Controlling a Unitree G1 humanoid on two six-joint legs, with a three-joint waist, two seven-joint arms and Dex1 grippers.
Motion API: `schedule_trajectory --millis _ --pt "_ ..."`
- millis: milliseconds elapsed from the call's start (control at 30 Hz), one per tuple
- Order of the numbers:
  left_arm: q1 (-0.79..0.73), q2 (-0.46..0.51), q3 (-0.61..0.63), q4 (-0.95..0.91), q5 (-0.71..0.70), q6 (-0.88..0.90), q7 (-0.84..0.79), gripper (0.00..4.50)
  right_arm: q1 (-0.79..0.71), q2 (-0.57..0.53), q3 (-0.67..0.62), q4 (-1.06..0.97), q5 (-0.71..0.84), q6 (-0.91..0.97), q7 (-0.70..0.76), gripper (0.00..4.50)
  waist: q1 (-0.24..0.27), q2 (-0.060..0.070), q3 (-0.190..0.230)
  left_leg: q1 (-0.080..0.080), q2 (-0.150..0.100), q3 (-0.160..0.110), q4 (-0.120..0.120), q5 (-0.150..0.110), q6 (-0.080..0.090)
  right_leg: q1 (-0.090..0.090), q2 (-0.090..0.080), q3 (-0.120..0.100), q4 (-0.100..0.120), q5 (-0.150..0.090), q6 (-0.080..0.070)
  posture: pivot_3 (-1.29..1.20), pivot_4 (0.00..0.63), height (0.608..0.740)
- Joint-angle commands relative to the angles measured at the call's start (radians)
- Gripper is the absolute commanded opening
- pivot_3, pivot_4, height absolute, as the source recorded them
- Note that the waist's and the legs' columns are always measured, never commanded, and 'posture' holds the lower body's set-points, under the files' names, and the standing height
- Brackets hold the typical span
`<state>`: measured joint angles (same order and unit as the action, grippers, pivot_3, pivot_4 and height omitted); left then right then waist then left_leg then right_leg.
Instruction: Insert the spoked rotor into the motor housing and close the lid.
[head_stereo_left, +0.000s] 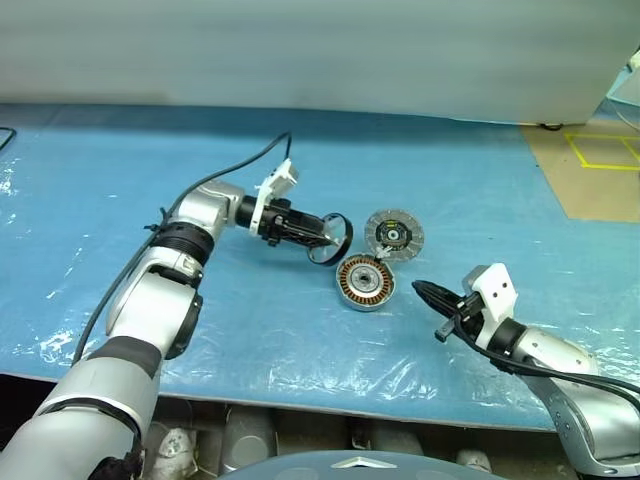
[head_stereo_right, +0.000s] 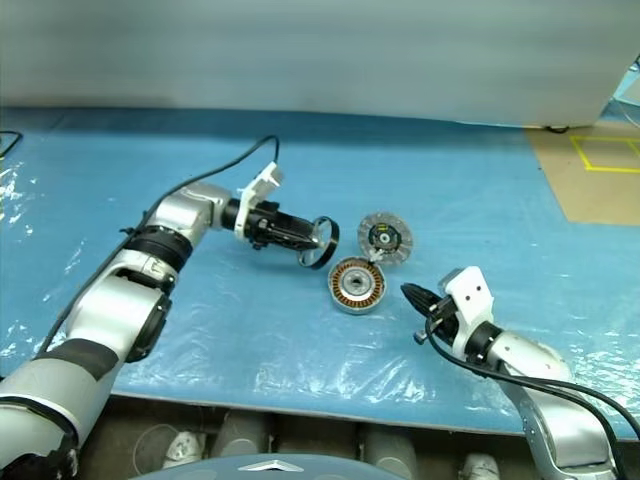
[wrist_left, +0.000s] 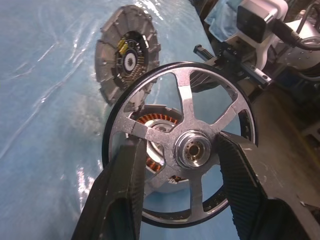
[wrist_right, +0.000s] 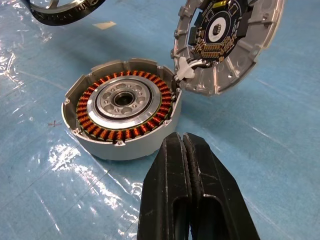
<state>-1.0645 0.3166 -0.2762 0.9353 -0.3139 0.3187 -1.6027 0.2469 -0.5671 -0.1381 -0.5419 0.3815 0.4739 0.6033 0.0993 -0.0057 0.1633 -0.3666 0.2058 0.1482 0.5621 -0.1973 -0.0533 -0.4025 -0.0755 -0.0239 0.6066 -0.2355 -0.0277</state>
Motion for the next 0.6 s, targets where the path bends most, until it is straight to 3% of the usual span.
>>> schedule_trajectory --millis 33,600 --pt "-0.003 -0.026 -0.004 -0.041 -0.038 0.003 -0.012 1.85 0.005 -0.002 -0.021 -0.058 0.002 -0.017 -0.01 0.0 0.0 0.0 0.0 0.0 0.0 0.0 0.0 0.0 0.0 0.0 0.0 0.0 0.0 0.0 0.0 0.0 0.15 0.74" --pt "0.017 -0.146 0.041 0.017 0.06 -0.139 0.005 1.85 0.026 0.019 -0.001 -0.089 -0.009 -0.017 -0.05 0.0 0.001 0.0 0.0 0.0 0.0 0.0 0.0 0.0 0.0 0.0 0.0 0.0 -0.001 0.001 0.001 0.0 0.15 0.74"
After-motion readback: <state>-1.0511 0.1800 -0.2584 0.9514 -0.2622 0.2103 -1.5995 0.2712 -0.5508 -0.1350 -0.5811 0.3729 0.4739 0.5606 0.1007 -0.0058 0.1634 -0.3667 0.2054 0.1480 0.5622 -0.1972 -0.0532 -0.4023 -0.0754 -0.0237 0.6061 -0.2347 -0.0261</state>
